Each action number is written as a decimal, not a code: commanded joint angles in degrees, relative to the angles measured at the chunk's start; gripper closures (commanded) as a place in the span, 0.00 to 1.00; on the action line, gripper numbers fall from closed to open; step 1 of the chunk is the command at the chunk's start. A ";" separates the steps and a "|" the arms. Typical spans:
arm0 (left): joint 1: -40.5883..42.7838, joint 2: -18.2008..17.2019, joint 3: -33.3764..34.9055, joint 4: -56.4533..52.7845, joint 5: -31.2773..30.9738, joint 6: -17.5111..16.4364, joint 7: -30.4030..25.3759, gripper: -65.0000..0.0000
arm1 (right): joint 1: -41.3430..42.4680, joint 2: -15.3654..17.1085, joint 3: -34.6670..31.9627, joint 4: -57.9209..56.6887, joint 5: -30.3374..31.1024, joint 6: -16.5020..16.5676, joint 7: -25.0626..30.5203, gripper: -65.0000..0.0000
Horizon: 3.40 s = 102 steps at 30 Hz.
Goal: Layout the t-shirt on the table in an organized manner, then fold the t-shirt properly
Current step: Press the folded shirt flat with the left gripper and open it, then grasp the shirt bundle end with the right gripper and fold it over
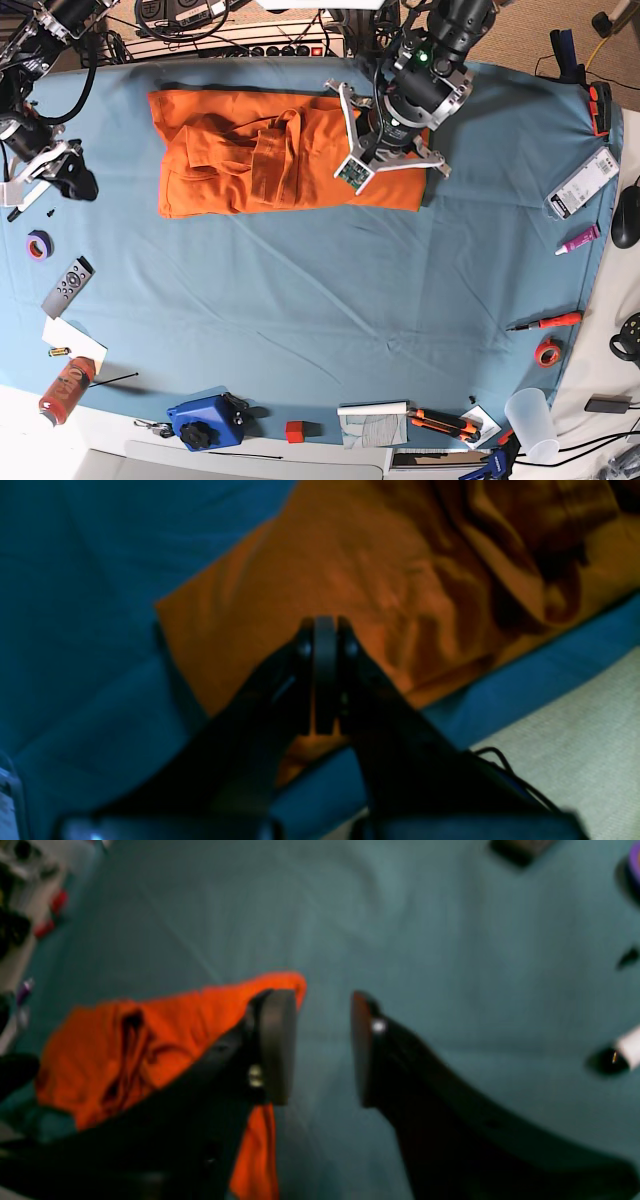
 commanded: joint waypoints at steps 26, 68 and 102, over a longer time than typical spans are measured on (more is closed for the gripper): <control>-0.09 0.28 0.11 1.18 0.00 0.24 -3.02 1.00 | -1.29 -1.49 -19.17 -15.32 7.28 0.06 1.21 0.45; 1.03 0.26 0.09 1.18 2.40 2.62 -0.61 1.00 | 6.64 6.21 -19.37 -1.31 -35.91 -5.33 8.26 1.00; 4.68 0.26 -32.63 1.18 -12.72 -1.84 -0.92 1.00 | -1.86 -7.54 -47.58 23.80 -36.33 -6.38 9.66 1.00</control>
